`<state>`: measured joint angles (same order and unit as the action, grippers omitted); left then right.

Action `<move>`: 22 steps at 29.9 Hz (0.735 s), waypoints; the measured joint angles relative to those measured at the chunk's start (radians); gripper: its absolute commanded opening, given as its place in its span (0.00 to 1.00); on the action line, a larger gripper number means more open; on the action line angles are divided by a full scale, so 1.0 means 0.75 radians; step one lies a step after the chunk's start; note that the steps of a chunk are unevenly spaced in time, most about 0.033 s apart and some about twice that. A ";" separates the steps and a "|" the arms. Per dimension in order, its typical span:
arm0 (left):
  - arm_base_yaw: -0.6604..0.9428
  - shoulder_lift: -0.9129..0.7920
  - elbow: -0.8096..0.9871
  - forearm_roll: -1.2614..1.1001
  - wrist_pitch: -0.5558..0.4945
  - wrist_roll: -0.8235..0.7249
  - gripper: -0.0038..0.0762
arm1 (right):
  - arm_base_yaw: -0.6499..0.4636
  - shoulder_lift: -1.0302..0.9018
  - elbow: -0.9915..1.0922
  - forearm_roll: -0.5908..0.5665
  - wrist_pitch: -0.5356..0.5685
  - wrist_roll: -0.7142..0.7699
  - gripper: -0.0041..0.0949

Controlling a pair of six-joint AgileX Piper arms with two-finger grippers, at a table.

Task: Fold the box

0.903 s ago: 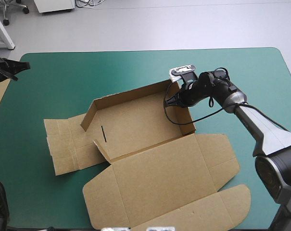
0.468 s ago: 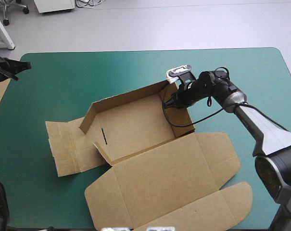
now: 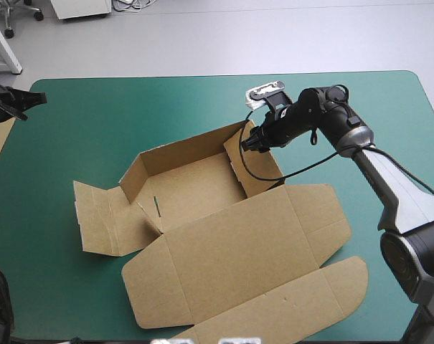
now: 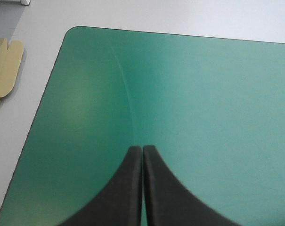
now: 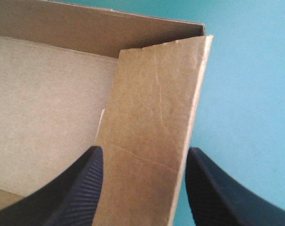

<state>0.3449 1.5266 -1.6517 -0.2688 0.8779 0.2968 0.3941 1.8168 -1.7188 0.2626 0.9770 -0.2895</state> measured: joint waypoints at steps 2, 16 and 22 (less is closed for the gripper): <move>0.000 0.000 0.000 0.000 0.000 0.000 0.04 | 0.000 -0.003 -0.040 0.000 0.060 0.008 0.55; 0.000 0.000 0.000 0.000 0.007 0.004 0.04 | 0.000 -0.026 -0.146 -0.049 0.347 0.112 0.55; 0.000 0.000 0.000 0.000 0.021 0.005 0.04 | 0.000 0.050 -0.153 -0.050 0.351 0.137 0.55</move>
<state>0.3449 1.5266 -1.6517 -0.2688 0.8936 0.3008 0.3941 1.8547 -1.8337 0.2249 1.2403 -0.1865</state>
